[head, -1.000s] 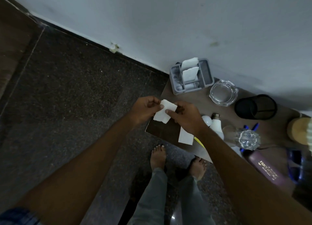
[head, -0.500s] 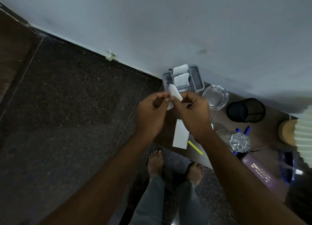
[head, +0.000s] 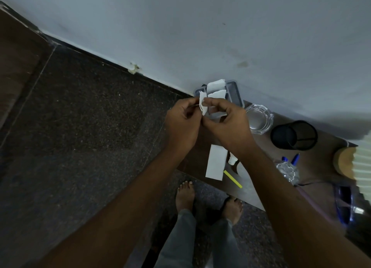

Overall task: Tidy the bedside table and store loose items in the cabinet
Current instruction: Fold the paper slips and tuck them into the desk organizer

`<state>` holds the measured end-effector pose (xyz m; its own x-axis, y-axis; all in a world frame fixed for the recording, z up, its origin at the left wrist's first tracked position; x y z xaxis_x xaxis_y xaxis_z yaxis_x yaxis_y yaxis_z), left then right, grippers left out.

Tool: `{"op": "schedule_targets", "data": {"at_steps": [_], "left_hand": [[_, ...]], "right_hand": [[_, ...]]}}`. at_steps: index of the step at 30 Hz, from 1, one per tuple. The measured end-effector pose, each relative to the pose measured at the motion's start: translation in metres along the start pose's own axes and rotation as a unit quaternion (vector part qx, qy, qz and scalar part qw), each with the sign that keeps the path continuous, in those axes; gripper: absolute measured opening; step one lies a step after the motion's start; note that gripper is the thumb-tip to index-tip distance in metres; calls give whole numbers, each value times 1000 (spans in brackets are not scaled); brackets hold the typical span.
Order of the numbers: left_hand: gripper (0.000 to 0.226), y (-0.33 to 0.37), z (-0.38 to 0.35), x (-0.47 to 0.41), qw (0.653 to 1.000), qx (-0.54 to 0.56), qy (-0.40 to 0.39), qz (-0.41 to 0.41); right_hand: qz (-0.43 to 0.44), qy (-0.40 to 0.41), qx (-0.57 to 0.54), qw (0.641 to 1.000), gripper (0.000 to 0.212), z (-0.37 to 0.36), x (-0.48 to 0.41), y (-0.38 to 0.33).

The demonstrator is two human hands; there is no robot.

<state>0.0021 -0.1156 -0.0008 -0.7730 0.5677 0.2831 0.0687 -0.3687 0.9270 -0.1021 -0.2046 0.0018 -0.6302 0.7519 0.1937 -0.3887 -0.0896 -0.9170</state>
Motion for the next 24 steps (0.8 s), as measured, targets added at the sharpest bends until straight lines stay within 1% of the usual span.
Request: {"op": "schedule_targets", "data": {"at_steps": [3, 6, 10, 18, 21, 24], "left_hand": [[26, 2, -2, -5, 1000, -15, 20, -3], [30, 1, -5, -11, 1000, -11, 23, 2], [33, -3, -8, -18, 1000, -22, 11, 11], [33, -12, -10, -25, 999, -29, -13, 27], [32, -13, -11, -25, 999, -26, -27, 30], [33, -14, -14, -25, 998, -27, -36, 34]], "right_hand": [[6, -16, 16, 1000, 39, -2, -8, -2], [17, -18, 24, 999, 38, -4, -14, -3], [16, -19, 29, 999, 39, -5, -19, 0], [12, -18, 52, 998, 40, -9, -21, 11], [30, -9, 53, 998, 36, -10, -19, 14], [54, 1, 59, 997, 37, -10, -17, 16]]}}
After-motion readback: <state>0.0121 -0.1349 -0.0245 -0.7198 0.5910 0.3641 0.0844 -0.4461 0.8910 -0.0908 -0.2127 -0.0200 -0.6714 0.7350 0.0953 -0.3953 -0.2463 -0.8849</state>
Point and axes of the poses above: each hand's wrist, its own x-axis away from the middle knuckle, its own z-axis out of the back of the hand, y = z × x, the point moved 3 cm from there along -x, towards the middle knuckle
